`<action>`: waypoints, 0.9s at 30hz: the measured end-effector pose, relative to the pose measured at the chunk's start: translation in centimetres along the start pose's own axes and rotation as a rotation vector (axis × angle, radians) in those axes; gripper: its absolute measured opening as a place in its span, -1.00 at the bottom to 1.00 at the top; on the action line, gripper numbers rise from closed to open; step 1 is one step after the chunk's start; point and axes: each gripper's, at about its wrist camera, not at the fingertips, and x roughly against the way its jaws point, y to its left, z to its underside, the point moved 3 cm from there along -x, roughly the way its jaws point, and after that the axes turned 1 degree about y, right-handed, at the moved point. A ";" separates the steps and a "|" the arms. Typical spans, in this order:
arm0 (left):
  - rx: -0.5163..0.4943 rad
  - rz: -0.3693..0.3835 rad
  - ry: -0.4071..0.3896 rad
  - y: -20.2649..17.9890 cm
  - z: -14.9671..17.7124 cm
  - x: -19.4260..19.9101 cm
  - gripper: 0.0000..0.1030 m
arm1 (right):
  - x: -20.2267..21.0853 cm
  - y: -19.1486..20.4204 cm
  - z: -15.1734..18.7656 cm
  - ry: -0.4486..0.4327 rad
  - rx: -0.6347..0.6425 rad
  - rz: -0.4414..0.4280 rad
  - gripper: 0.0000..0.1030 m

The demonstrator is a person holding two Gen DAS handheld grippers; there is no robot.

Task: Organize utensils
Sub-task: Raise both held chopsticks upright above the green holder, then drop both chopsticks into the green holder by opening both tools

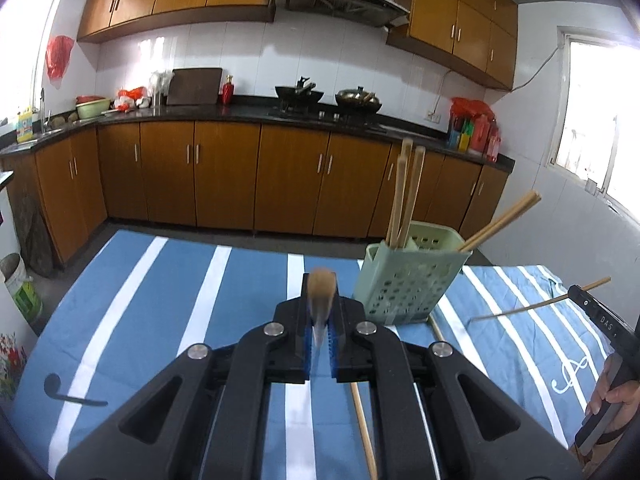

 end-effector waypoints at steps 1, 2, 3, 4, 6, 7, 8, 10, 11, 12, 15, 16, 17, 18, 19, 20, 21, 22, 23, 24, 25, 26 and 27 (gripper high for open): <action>-0.002 0.007 -0.007 -0.1 -0.4 0.2 -0.86 | 0.3 0.1 -0.4 -0.012 -0.002 -0.008 -0.85; -0.004 0.013 -0.013 -0.2 -0.8 0.5 -0.86 | 0.7 0.4 -0.8 -0.026 -0.004 -0.017 -0.85; -0.007 0.019 -0.019 -0.2 -1.2 0.7 -0.86 | 1.2 0.6 -1.5 -0.045 -0.005 -0.030 -0.85; -0.012 0.029 -0.029 -0.5 -1.7 1.1 -0.86 | 1.6 0.8 -2.1 -0.062 -0.007 -0.044 -0.85; -0.019 0.047 -0.045 -1.0 -2.6 1.8 -0.86 | 2.5 1.3 -3.3 -0.097 -0.009 -0.074 -0.85; -0.025 0.061 -0.056 -1.4 -3.2 2.2 -0.86 | 2.9 1.6 -4.0 -0.116 -0.010 -0.091 -0.85; -0.032 0.073 -0.067 -1.9 -3.6 2.7 -0.86 | 3.4 1.9 -4.5 -0.135 -0.010 -0.108 -0.85; -0.045 0.100 -0.098 -2.9 -4.7 3.6 -0.86 | 4.5 2.7 -5.9 -0.183 -0.013 -0.148 -0.85; -0.050 0.110 -0.114 -3.4 -5.3 4.0 -0.86 | 5.0 3.2 -6.6 -0.209 -0.014 -0.168 -0.85; -0.054 0.121 -0.132 -3.9 -5.8 4.3 -0.86 | 5.6 3.7 -7.3 -0.239 -0.012 -0.187 -0.85; -0.059 0.137 -0.202 -5.5 -7.9 5.1 -0.86 | 6.5 5.2 -9.1 -0.315 -0.002 -0.223 -0.85; -0.055 0.140 -0.231 -6.0 -8.7 5.3 -0.86 | 6.5 5.7 -9.4 -0.332 -0.002 -0.229 -0.85; -0.051 0.142 -0.258 -6.5 -9.5 5.4 -0.86 | 6.4 6.1 -9.8 -0.345 -0.001 -0.235 -0.85; -0.048 0.141 -0.276 -6.9 -10.0 5.4 -0.86 | 6.3 6.5 -10.1 -0.360 0.001 -0.241 -0.85; -0.041 0.139 -0.300 -7.4 -10.8 5.2 -0.86 | 6.0 7.0 -10.4 -0.372 0.003 -0.244 -0.85; -0.037 0.139 -0.311 -7.6 -11.2 5.0 -0.86 | 5.7 7.2 -10.6 -0.378 0.003 -0.246 -0.85; -0.031 0.137 -0.324 -7.9 -11.6 4.8 -0.86 | 5.1 7.6 -10.8 -0.386 0.005 -0.250 -0.85; -0.029 0.129 -0.338 -8.2 -12.0 4.3 -0.86 | 4.7 7.8 -10.8 -0.391 0.008 -0.250 -0.85; -0.028 0.122 -0.346 -8.5 -12.2 3.9 -0.86 | 4.3 7.9 -10.8 -0.393 0.011 -0.249 -0.85; -0.025 0.118 -0.349 -8.6 -12.4 3.5 -0.86 | 3.6 8.1 -10.9 -0.393 0.014 -0.245 -0.85; -0.022 0.116 -0.350 -8.8 -12.5 2.9 -0.86 | 3.3 8.2 -10.9 -0.393 0.015 -0.246 -0.85; -0.021 0.114 -0.351 -8.9 -12.6 2.5 -0.86 | 2.6 8.3 -10.9 -0.390 0.015 -0.247 -0.85; -0.020 0.108 -0.355 -9.0 -12.8 1.9 -0.86 | 2.2 8.3 -10.9 -0.388 0.015 -0.247 -0.85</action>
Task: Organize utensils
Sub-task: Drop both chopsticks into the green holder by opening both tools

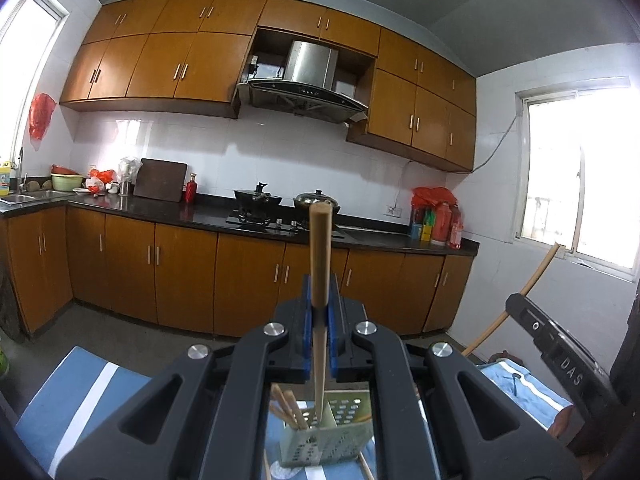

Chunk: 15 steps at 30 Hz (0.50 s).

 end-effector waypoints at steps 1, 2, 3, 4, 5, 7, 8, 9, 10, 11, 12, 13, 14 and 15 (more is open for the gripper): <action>0.000 -0.002 -0.003 0.0 0.2 -0.2 -0.86 | -0.5 -0.1 0.2 0.005 -0.001 0.002 -0.85; -0.001 -0.004 -0.005 0.1 0.4 -0.7 -0.86 | -0.6 0.0 0.3 0.007 -0.003 0.002 -0.85; -0.002 -0.006 -0.006 0.2 0.5 -1.2 -0.86 | -1.2 -0.1 0.5 0.011 -0.007 0.001 -0.85; -0.003 -0.009 -0.006 0.2 0.8 -1.8 -0.86 | -1.4 0.1 0.6 0.015 -0.006 0.001 -0.85; -0.003 -0.010 -0.004 0.2 1.0 -2.3 -0.86 | -2.0 0.0 0.9 0.022 -0.004 0.003 -0.85; -0.004 -0.010 0.007 0.3 1.6 -3.4 -0.86 | -2.5 0.2 1.5 0.034 0.004 0.005 -0.85; -0.003 -0.010 0.017 0.4 2.0 -4.0 -0.86 | -2.8 0.3 1.8 0.043 0.009 0.006 -0.85; -0.001 -0.008 0.029 0.4 2.4 -4.5 -0.86 | -3.1 0.3 2.3 0.057 0.015 0.008 -0.85; 0.004 -0.001 0.051 0.5 3.2 -5.0 -0.86 | -3.4 0.3 2.8 0.075 0.020 0.007 -0.85; 0.008 0.005 0.071 0.6 3.7 -5.4 -0.86 | -3.6 0.4 3.3 0.098 0.023 0.001 -0.85; 0.013 0.012 0.091 0.6 4.1 -5.8 -0.86 | -3.8 0.4 3.6 0.116 0.024 -0.004 -0.85; 0.017 0.010 0.106 0.7 4.5 -6.1 -0.85 | -4.0 0.4 3.9 0.132 0.022 -0.008 -0.84; 0.020 0.009 0.110 0.9 4.8 -6.1 -0.85 | -3.9 0.4 4.0 0.139 0.018 -0.013 -0.80; 0.022 0.010 0.114 1.0 4.9 -6.2 -0.81 | -3.8 0.4 4.0 0.147 0.017 -0.018 -0.75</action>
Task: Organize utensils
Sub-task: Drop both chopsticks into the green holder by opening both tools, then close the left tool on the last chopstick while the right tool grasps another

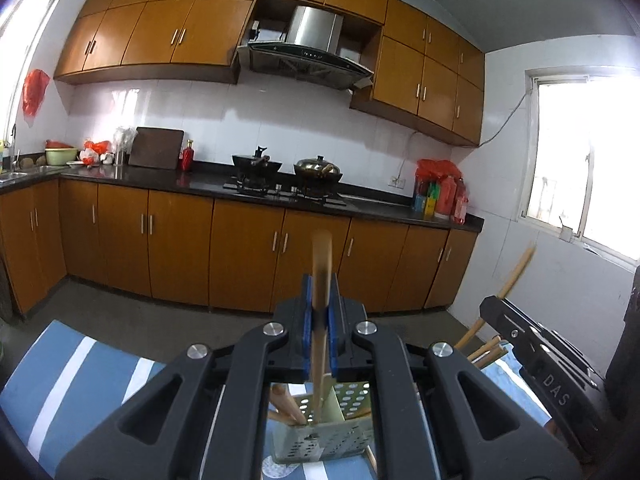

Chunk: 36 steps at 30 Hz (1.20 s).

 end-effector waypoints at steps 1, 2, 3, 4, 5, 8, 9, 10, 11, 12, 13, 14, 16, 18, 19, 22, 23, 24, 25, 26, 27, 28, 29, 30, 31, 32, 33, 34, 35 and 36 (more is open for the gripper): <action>0.004 0.002 0.000 0.1 0.0 0.1 -0.80 | 0.1 0.0 -0.1 0.000 0.000 0.001 -0.54; 0.005 0.002 -0.002 0.1 -0.1 0.2 -0.79 | 0.6 0.0 -0.3 -0.010 0.000 0.004 -0.37; 0.006 0.003 -0.006 0.2 -0.2 0.5 -0.76 | 0.8 0.1 -0.5 -0.017 0.002 0.003 -0.36; 0.007 0.002 -0.014 0.3 -0.3 0.8 -0.72 | 0.9 0.2 -0.8 -0.020 0.006 0.003 -0.36; 0.008 0.000 -0.021 0.3 -0.5 1.2 -0.70 | 1.1 0.4 -1.0 -0.022 0.010 0.003 -0.36; 0.019 -0.006 -0.034 0.7 -0.9 2.5 -0.63 | 2.2 0.4 -1.6 -0.035 0.014 0.007 -0.36; 0.021 -0.009 -0.035 0.9 -1.0 2.9 -0.60 | 2.8 0.3 -1.6 -0.038 0.016 0.010 -0.36; 0.023 -0.016 -0.035 1.2 -1.0 3.6 -0.57 | 3.2 0.2 -1.6 -0.039 0.017 0.013 -0.36; 0.024 -0.024 -0.034 1.6 -0.9 4.3 -0.55 | 3.7 0.0 -1.4 -0.037 0.018 0.019 -0.36; 0.025 -0.034 -0.032 1.9 -0.7 4.9 -0.48 | 4.3 -0.3 -1.1 -0.029 0.019 0.029 -0.36; 0.030 -0.053 -0.029 2.6 -0.1 5.8 -0.42 | 4.9 -0.7 -0.6 -0.015 0.019 0.044 -0.35; 0.032 -0.062 -0.022 3.0 0.3 6.2 -0.41 | 5.0 -1.0 -0.1 -0.002 0.017 0.055 -0.33; 0.035 -0.094 0.011 4.2 2.0 7.2 -0.40 | 5.2 -2.1 1.9 0.067 0.009 0.088 -0.30; 0.031 -0.129 0.064 5.5 4.4 7.6 -0.40 | 4.7 -3.3 4.3 0.154 0.000 0.116 -0.30; 0.028 -0.142 0.092 6.0 5.6 7.7 -0.40 | 4.3 -3.9 5.9 0.207 -0.007 0.127 -0.30; 0.030 -0.179 0.209 7.6 9.9 7.2 -0.40 | 3.1 -5.3 10.9 0.385 -0.053 0.146 -0.30; 0.036 -0.184 0.247 8.0 11.2 7.0 -0.40 | 2.8 -5.4 12.3 0.430 -0.066 0.141 -0.30; 0.040 -0.185 0.280 8.3 12.5 7.0 -0.40 | 2.4 -5.5 14.2 0.494 -0.081 0.131 -0.30; 0.042 -0.185 0.315 8.5 13.8 6.9 -0.40 | 2.2 -5.4 15.4 0.533 -0.091 0.122 -0.30; 0.045 -0.185 0.347 8.5 15.1 6.8 -0.40 | 2.0 -5.2 16.6 0.566 -0.097 0.111 -0.33; 0.047 -0.181 0.366 8.5 15.8 6.8 -0.40 | 1.9 -4.9 17.8 0.602 -0.097 0.098 -0.36; 0.050 -0.172 0.397 8.4 17.0 6.7 -0.40 | 1.7 -4.3 18.7 0.630 -0.092 0.088 -0.40; 0.051 -0.170 0.414 8.2 17.6 6.7 -0.40 | 1.5 -3.9 19.3 0.646 -0.082 0.080 -0.41; 0.050 -0.167 0.428 8.2 18.2 6.8 -0.40 | 1.5 -3.5 19.7 0.655 -0.071 0.078 -0.41; 0.049 -0.159 0.448 8.0 18.8 6.6 -0.40 | 1.3 -2.9 20.2 0.665 -0.054 0.080 -0.42; 0.047 -0.153 0.460 7.8 19.1 6.6 -0.40 | 1.4 -2.8 20.5 0.668 -0.047 0.080 -0.46; 0.041 -0.144 0.473 7.5 19.5 6.6 -0.40 | 1.2 -2.5 20.8 0.676 -0.037 0.084 -0.48; 0.035 -0.140 0.481 7.1 19.8 6.4 -0.40 | 1.0 -2.4 21.0 0.682 -0.032 0.087 -0.48; 0.029 -0.136 0.488 6.6 20.0 6.3 -0.40 | 0.9 -2.3 21.2 0.686 -0.029 0.090 -0.49; 0.024 -0.131 0.494 6.2 20.3 6.2 -0.40 | 0.9 -2.3 21.2 0.688 -0.026 0.092 -0.49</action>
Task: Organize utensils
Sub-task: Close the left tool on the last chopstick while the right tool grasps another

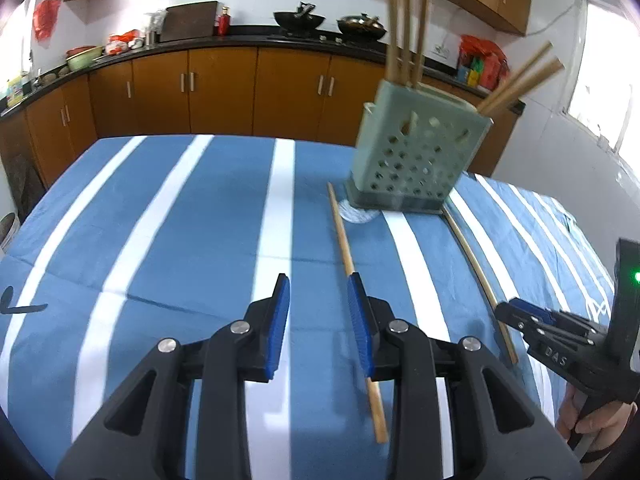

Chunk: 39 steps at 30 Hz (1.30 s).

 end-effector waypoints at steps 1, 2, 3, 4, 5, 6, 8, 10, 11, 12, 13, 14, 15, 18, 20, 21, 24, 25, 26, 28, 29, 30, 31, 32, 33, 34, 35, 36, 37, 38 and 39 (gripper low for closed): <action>-0.005 0.007 0.010 -0.4 0.3 -0.2 -0.40 | -0.1 0.1 0.0 0.002 0.003 0.004 -0.49; -0.008 0.011 0.017 -0.6 0.5 -0.4 -0.40 | -0.1 0.0 0.0 0.003 0.007 0.008 -0.52; -0.011 0.015 0.024 -0.9 0.5 -0.5 -0.40 | -0.3 0.1 0.0 0.006 0.012 0.013 -0.53; -0.018 0.021 0.033 -1.3 0.6 -0.8 -0.40 | -0.3 0.1 0.0 0.000 0.017 0.019 -0.58; -0.023 0.024 0.041 -1.6 0.7 -1.0 -0.40 | -0.4 0.1 0.1 0.001 0.018 0.028 -0.67; -0.028 0.025 0.047 -1.9 0.7 -1.2 -0.40 | -0.4 -0.1 0.3 -0.001 0.014 0.031 -0.77; -0.043 0.025 0.067 -2.5 1.0 -1.9 -0.40 | -0.2 -0.7 0.3 -0.005 -0.005 0.049 -0.85; -0.052 0.026 0.086 -3.0 1.2 -2.5 -0.40 | -0.1 -1.7 0.3 -0.012 -0.037 0.071 -0.85; -0.055 0.024 0.095 -3.2 1.3 -2.7 -0.40 | 0.0 -2.1 0.2 -0.015 -0.050 0.079 -0.85; -0.057 0.021 0.102 -3.3 1.4 -3.0 -0.40 | 0.1 -2.6 0.2 -0.016 -0.061 0.085 -0.85; -0.058 0.015 0.114 -3.4 1.5 -3.4 -0.41 | 0.1 -3.0 0.2 -0.018 -0.068 0.090 -0.85; -0.056 0.008 0.125 -3.4 1.6 -3.8 -0.42 | 0.2 -3.3 0.2 -0.019 -0.072 0.095 -0.85; -0.053 0.004 0.134 -3.5 1.6 -4.1 -0.46 | 0.3 -3.7 0.2 -0.019 -0.078 0.100 -0.85; -0.043 -0.011 0.171 -3.4 1.9 -5.2 -0.69 | 0.4 -4.2 0.2 -0.020 -0.083 0.100 -0.85; -0.050 -0.030 0.166 -3.3 1.9 -5.4 -0.77 | 0.4 -4.2 0.2 -0.020 -0.079 0.099 -0.85; -0.049 -0.034 0.165 -3.2 1.8 -5.5 -0.84 | 0.4 -4.2 0.1 -0.020 -0.075 0.100 -0.85; -0.031 -0.050 0.165 -2.0 1.3 -5.8 -0.85 | 0.2 -4.3 -0.1 -0.019 -0.065 0.100 -0.85; -0.024 -0.059 0.164 -1.5 1.1 -5.8 -0.85 | 0.2 -4.3 -0.2 -0.018 -0.063 0.101 -0.85; -0.017 -0.068 0.163 -1.0 0.9 -5.9 -0.85 | 0.2 -4.4 -0.2 -0.019 -0.061 0.103 -0.85; 0.004 -0.087 0.162 0.2 0.3 -6.0 -0.85 | 0.1 -4.6 -0.4 -0.019 -0.056 0.110 -0.85; 0.011 -0.095 0.160 0.7 0.1 -6.1 -0.85 | 0.1 -4.7 -0.5 -0.018 -0.054 0.113 -0.85; 0.017 -0.105 0.159 1.2 -0.2 -6.3 -0.85 | 0.0 -4.9 -0.7 -0.018 -0.050 0.120 -0.85; 0.023 -0.110 0.159 1.8 -0.5 -6.5 -0.85 | -0.1 -5.0 -0.8 -0.017 -0.047 0.126 -0.85; 0.027 -0.111 0.160 2.2 -0.7 -6.6 -0.85 | -0.2 -5.1 -1.0 -0.017 -0.043 0.133 -0.85; 0.029 -0.111 0.159 2.5 -0.9 -6.7 -0.84 | -0.4 -5.2 -1.2 -0.016 -0.034 0.142 -0.85; 0.028 -0.109 0.158 2.7 -1.1 -6.9 -0.83 | -0.5 -5.3 -1.4 -0.016 -0.027 0.151 -0.85; 0.023 -0.110 0.156 2.8 -1.3 -7.0 -0.82 | -0.6 -5.3 -1.6 -0.013 -0.021 0.157 -0.85; 0.018 -0.111 0.154 2.8 -1.3 -7.0 -0.82 | -0.7 -5.4 -1.7 -0.012 -0.015 0.161 -0.85; 0.011 -0.114 0.150 2.8 -1.4 -7.1 -0.82 | -0.8 -5.4 -1.9 -0.012 -0.012 0.166 -0.85; 0.006 -0.117 0.144 2.8 -1.4 -7.1 -0.81 | -0.9 -5.4 -1.9 -0.012 -0.011 0.168 -0.85; 0.000 -0.120 0.141 2.7 -1.4 -7.1 -0.80 | -0.9 -5.5 -2.0 -0.016 -0.009 0.171 -0.85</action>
